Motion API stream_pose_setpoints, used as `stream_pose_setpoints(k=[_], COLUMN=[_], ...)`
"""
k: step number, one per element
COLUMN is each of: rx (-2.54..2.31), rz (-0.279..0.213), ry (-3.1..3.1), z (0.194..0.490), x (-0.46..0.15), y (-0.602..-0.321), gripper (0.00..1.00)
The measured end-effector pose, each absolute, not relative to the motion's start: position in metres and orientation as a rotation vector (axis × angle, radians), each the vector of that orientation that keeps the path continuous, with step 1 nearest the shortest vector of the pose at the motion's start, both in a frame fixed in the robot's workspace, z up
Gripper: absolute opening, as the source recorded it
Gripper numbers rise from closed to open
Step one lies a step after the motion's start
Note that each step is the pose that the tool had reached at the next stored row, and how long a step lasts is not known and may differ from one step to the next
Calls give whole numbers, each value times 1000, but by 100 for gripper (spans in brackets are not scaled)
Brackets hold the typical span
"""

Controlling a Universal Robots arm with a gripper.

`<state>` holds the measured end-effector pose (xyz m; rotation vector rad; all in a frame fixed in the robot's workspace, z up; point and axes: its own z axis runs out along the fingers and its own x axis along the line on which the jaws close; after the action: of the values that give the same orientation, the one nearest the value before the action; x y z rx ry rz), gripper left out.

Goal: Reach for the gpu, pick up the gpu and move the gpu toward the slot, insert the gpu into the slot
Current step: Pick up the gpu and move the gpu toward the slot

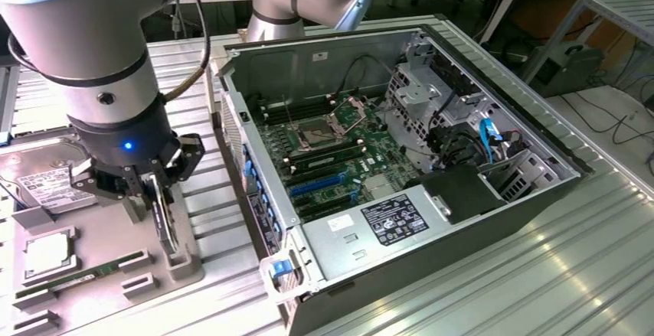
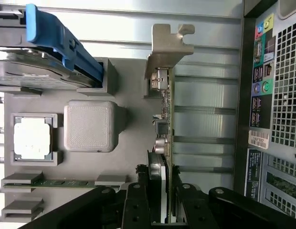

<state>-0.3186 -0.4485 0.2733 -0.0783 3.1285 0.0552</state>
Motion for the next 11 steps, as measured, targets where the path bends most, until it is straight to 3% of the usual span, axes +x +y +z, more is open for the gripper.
stream_pose_setpoints(k=[11], rx=[-78], rz=[55], ry=[3129], z=[310], x=[-318], y=[-449], gripper=[28])
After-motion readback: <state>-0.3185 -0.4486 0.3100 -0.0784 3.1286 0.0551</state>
